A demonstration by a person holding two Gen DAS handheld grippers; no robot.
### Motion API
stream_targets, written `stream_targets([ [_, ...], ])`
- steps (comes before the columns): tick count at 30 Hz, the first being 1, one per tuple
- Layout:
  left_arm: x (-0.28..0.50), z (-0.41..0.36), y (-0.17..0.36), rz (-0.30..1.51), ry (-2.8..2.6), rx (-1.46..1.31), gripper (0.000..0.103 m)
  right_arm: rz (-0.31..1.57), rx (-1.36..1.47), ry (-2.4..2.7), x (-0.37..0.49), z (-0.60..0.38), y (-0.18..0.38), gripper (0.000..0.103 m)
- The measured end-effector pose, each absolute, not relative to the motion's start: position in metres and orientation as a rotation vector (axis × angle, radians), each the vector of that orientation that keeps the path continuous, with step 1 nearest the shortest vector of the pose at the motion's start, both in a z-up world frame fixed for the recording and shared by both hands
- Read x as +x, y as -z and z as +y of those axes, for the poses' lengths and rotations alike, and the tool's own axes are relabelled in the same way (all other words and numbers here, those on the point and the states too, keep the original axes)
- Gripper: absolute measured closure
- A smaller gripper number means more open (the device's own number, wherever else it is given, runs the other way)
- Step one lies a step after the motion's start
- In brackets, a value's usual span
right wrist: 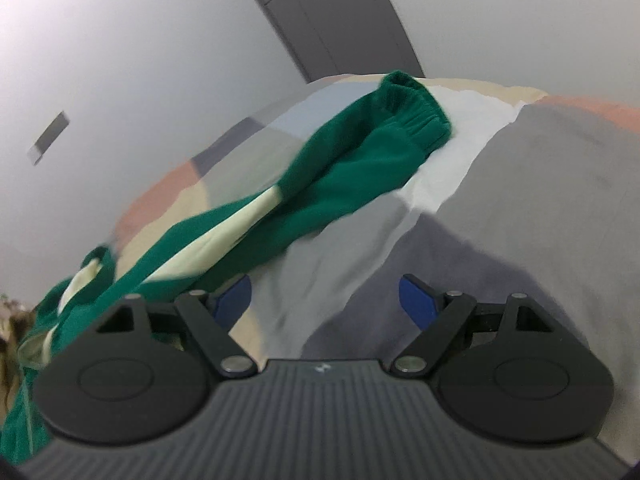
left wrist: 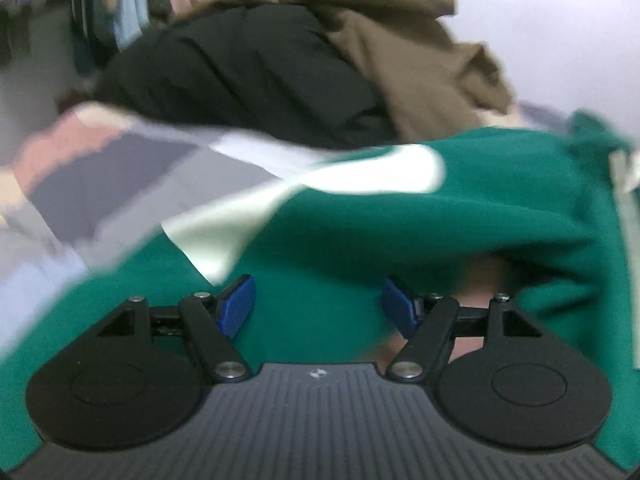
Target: Fold large clothes
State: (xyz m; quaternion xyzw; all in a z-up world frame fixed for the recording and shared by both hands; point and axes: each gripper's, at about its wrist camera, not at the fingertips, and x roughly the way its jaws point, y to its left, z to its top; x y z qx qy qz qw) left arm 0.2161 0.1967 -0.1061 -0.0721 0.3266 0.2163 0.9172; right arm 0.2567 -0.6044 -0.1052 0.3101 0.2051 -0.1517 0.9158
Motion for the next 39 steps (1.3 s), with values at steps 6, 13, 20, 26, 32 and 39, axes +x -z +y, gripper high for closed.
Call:
stream_targets([
  [6, 0.238, 0.231, 0.120, 0.628, -0.505, -0.258, 0.027, 0.368, 0.703, 0.341, 0.304, -0.643, 0.126, 0.027],
  [13, 0.244, 0.221, 0.118, 0.562, -0.585, -0.259, 0.027, 0.302, 0.693, 0.384, 0.349, -0.674, 0.123, 0.052],
  [20, 0.244, 0.207, 0.109, 0.521, -0.571, -0.280, 0.027, 0.273, 0.485, 0.429, 0.342, -0.681, 0.076, 0.095],
  [26, 0.235, 0.201, 0.095, 0.509, -0.517, -0.304, 0.027, 0.159, 0.558, 0.499, 0.280, -0.726, 0.042, 0.096],
  [32, 0.223, 0.181, 0.081, 0.519, -0.412, -0.282, 0.027, 0.243, 0.581, 0.512, 0.240, -0.740, 0.068, 0.096],
  [39, 0.200, 0.124, 0.062, 0.508, -0.241, -0.285, 0.027, 0.316, 0.720, 0.484, 0.218, -0.737, 0.121, 0.084],
])
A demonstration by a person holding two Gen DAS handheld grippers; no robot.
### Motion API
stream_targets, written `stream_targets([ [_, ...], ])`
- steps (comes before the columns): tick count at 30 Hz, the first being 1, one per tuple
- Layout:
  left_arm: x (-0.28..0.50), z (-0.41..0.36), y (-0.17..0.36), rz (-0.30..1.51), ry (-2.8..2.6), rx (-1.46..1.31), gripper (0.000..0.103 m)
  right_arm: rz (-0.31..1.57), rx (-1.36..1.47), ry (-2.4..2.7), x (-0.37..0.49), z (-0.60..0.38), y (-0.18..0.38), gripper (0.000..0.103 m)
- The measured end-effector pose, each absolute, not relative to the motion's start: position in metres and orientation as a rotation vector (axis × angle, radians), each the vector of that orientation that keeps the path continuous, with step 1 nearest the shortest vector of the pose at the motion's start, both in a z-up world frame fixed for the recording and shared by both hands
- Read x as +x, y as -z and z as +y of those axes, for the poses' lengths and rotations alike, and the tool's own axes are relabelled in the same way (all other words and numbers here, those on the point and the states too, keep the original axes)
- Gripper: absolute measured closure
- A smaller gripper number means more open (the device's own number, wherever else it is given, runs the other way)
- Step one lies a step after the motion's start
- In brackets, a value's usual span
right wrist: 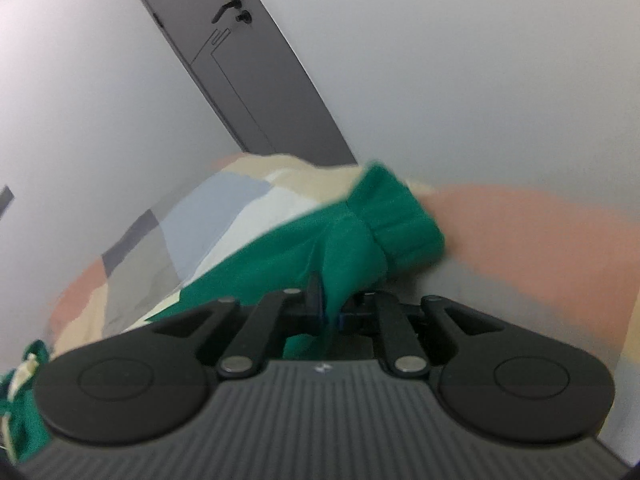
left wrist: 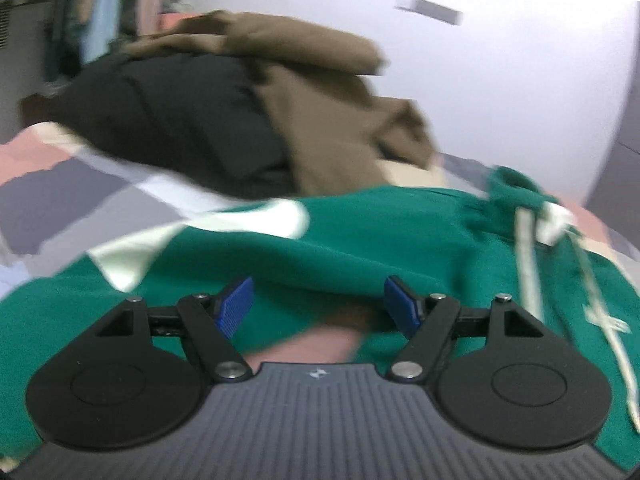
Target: Fold large clothes
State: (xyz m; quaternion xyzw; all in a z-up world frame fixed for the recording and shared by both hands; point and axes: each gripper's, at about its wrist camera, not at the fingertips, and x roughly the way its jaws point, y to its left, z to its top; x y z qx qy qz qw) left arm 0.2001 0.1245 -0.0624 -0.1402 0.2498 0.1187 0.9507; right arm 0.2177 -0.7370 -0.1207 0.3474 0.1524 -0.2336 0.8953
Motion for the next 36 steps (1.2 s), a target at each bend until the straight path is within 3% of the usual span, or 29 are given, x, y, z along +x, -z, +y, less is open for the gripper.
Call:
stream_targets([
  [1, 0.198, 0.112, 0.061, 0.514, -0.203, -0.281, 0.027, 0.320, 0.740, 0.474, 0.218, -0.738, 0.124, 0.080],
  [2, 0.198, 0.102, 0.061, 0.520, -0.169, -0.280, 0.027, 0.321, 0.757, 0.462, 0.214, -0.733, 0.125, 0.067],
  [3, 0.197, 0.091, 0.062, 0.527, -0.137, -0.282, 0.027, 0.310, 0.782, 0.438, 0.212, -0.733, 0.125, 0.046],
  [5, 0.197, 0.070, 0.068, 0.554, -0.081, -0.290, 0.027, 0.279, 0.849, 0.370, 0.212, -0.732, 0.127, 0.030],
  [10, 0.195, 0.025, 0.087, 0.646, 0.015, -0.258, 0.027, 0.277, 0.863, 0.340, 0.224, -0.729, 0.127, 0.028],
  [14, 0.200, 0.009, 0.103, 0.696, 0.014, -0.197, 0.027, 0.259, 0.835, 0.361, 0.235, -0.734, 0.132, 0.033],
  [16, 0.204, 0.008, 0.110, 0.709, 0.001, -0.187, 0.027, 0.257, 0.806, 0.388, 0.243, -0.738, 0.132, 0.048],
  [18, 0.205, 0.010, 0.113, 0.713, -0.005, -0.187, 0.026, 0.254, 0.796, 0.429, 0.252, -0.746, 0.134, 0.081],
  [20, 0.208, 0.012, 0.116, 0.719, -0.012, -0.181, 0.026, 0.261, 0.789, 0.467, 0.259, -0.757, 0.137, 0.094],
  [30, 0.212, 0.009, 0.117, 0.739, -0.031, -0.159, 0.023, 0.251, 0.624, 0.553, 0.283, -0.756, 0.112, 0.095],
  [36, 0.204, 0.024, 0.100, 0.764, -0.088, -0.240, 0.023, 0.170, 0.445, 0.476, 0.278, -0.712, 0.039, 0.095],
])
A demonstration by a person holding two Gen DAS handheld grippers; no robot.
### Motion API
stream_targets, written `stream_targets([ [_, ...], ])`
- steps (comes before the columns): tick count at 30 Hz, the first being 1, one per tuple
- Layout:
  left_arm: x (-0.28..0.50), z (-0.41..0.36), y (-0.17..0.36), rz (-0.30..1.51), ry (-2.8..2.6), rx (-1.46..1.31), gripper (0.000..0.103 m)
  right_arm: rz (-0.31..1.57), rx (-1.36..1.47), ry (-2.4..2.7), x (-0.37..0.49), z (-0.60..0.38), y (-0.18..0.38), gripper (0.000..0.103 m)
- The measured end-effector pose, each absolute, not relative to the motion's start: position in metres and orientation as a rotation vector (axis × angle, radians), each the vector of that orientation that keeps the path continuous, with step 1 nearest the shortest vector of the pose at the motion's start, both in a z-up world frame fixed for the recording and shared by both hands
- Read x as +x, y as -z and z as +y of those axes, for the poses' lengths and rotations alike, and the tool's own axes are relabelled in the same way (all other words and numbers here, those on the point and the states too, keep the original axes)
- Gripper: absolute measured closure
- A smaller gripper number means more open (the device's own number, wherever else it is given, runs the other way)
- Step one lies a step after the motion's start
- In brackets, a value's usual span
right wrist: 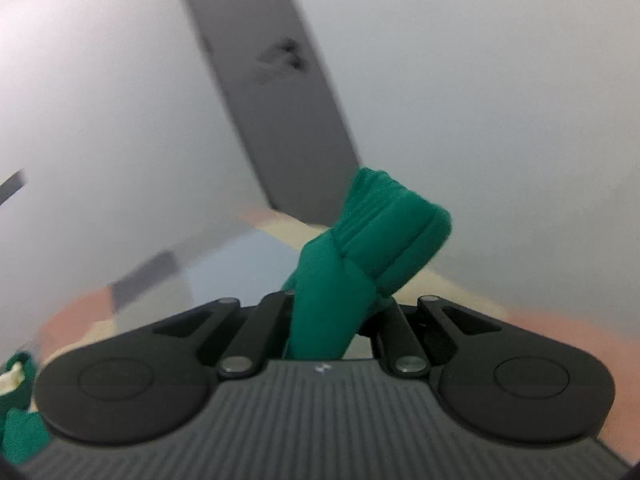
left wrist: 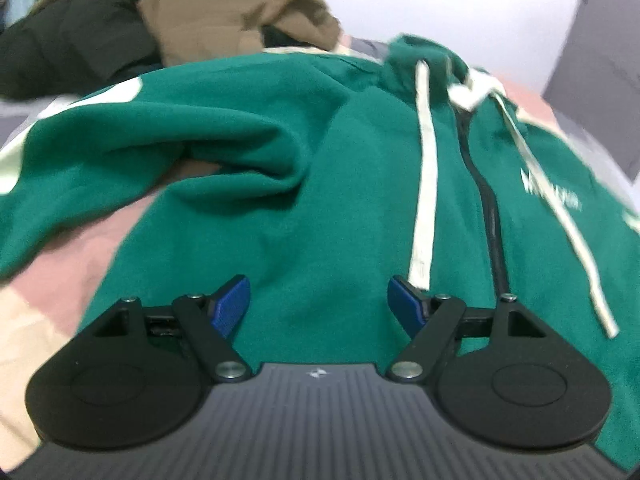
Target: Fold large clothes
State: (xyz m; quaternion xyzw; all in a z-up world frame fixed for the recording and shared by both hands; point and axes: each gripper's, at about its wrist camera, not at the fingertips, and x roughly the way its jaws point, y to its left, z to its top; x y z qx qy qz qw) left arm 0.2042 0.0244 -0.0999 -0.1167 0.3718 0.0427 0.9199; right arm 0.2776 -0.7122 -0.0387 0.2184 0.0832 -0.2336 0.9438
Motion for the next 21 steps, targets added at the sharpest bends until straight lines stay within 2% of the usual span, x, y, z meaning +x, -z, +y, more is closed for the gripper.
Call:
stream_targets([
  [11, 0.156, 0.070, 0.053, 0.681, -0.056, -0.427, 0.023, -0.035, 0.075, 0.106, 0.250, -0.516, -0.137, 0.095],
  [16, 0.141, 0.089, 0.044, 0.639, -0.027, -0.460, 0.023, -0.069, -0.087, -0.052, 0.230, -0.401, -0.170, 0.095],
  [21, 0.138, 0.112, 0.055, 0.645, -0.024, -0.492, 0.023, -0.043, -0.163, -0.190, 0.212, -0.298, -0.160, 0.095],
])
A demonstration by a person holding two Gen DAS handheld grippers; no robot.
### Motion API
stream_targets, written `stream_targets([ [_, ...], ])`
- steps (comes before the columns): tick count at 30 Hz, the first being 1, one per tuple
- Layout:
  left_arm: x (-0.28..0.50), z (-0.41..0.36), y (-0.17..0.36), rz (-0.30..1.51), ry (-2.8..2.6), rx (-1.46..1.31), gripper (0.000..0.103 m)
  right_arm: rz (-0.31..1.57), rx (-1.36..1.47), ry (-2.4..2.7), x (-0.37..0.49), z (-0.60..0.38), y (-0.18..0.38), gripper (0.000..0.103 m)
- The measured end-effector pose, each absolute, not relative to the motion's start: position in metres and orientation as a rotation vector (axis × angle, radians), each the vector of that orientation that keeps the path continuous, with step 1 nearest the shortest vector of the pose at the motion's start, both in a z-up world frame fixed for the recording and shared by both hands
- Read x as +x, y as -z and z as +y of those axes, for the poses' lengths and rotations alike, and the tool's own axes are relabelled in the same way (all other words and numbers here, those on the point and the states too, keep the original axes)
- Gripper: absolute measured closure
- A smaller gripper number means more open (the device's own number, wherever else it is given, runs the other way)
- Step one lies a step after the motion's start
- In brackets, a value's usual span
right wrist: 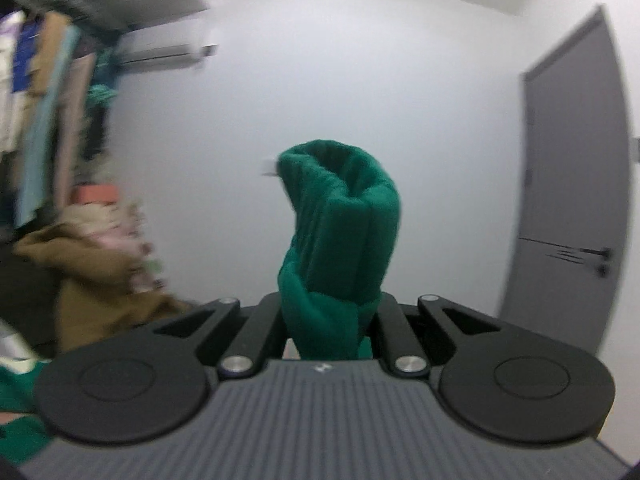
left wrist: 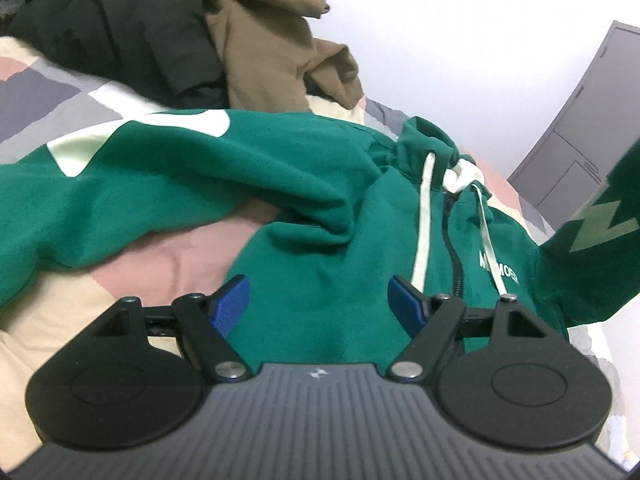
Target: Fold large clothes
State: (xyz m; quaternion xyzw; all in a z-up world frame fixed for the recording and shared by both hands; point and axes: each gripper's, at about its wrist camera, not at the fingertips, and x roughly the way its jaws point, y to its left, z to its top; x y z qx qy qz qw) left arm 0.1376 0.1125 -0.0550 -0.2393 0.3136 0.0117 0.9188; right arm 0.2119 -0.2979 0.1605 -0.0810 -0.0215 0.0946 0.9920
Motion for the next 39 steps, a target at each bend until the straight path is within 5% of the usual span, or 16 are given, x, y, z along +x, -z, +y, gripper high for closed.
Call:
stream_targets([
  [17, 0.135, 0.155, 0.073, 0.570, 0.049, -0.642, 0.023, 0.408, -0.287, -0.459, 0.172, -0.097, 0.048, 0.092],
  [19, 0.136, 0.152, 0.075, 0.566, 0.059, -0.638, 0.023, 0.462, -0.295, -0.481, 0.177, -0.090, 0.058, 0.082],
  [21, 0.136, 0.151, 0.074, 0.558, 0.076, -0.643, 0.023, 0.519, -0.296, -0.495, 0.175, -0.094, 0.063, 0.052],
  [24, 0.132, 0.149, 0.069, 0.524, 0.108, -0.644, 0.023, 0.575, -0.249, -0.550, 0.166, -0.104, 0.070, 0.033],
  [39, 0.122, 0.090, 0.049, 0.510, 0.221, -0.531, 0.023, 0.500, -0.050, -0.458, 0.124, -0.229, 0.040, 0.032],
])
